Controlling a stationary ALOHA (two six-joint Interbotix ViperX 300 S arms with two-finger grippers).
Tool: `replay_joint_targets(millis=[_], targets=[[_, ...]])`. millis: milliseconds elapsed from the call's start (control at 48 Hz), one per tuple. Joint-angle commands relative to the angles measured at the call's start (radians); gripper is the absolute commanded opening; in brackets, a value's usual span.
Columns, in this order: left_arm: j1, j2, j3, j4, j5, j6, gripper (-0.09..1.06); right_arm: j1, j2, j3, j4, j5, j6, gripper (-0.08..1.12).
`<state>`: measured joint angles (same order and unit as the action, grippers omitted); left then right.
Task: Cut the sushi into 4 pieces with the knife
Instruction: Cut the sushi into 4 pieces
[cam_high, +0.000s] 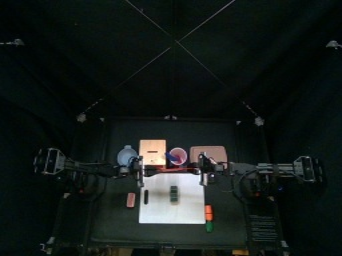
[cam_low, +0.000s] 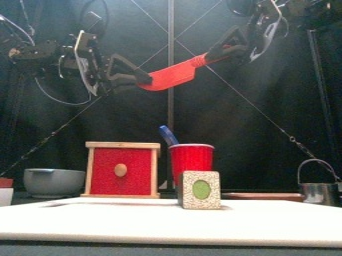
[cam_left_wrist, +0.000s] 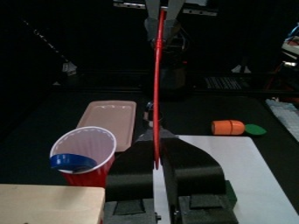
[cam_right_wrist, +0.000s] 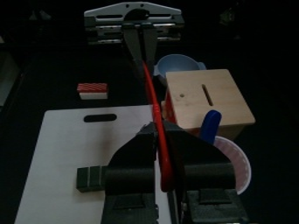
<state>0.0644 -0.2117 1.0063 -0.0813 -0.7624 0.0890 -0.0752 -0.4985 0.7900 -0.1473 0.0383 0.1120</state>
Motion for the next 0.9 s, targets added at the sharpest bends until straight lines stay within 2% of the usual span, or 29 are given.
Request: replay_joint_targets(millis=[21, 188, 354, 479, 688, 896], targets=[[0.0, 0.002, -0.018, 0.002, -0.023, -0.002, 0.11, 0.011, 0.025, 0.005, 0.025, -0.011, 0.0, 0.11], [-0.006, 0.015, 0.008, 0.006, -0.023, -0.005, 0.11, 0.054, 0.072, 0.026, 0.077, -0.008, 0.002, 0.1], [-0.081, 0.058, 0.025, 0.0, -0.023, -0.011, 0.11, 0.104, 0.153, 0.048, 0.13, 0.011, 0.002, 0.1], [-0.118, 0.117, 0.014, -0.018, -0.023, -0.011, 0.11, 0.106, 0.219, 0.044, 0.163, 0.041, 0.0, 0.1], [-0.135, 0.198, -0.015, -0.067, -0.023, -0.012, 0.11, 0.107, 0.288, 0.035, 0.163, 0.091, -0.002, 0.1], [-0.161, 0.245, -0.043, -0.072, -0.023, -0.014, 0.11, 0.115, 0.305, 0.038, 0.169, 0.097, 0.0, 0.1]])
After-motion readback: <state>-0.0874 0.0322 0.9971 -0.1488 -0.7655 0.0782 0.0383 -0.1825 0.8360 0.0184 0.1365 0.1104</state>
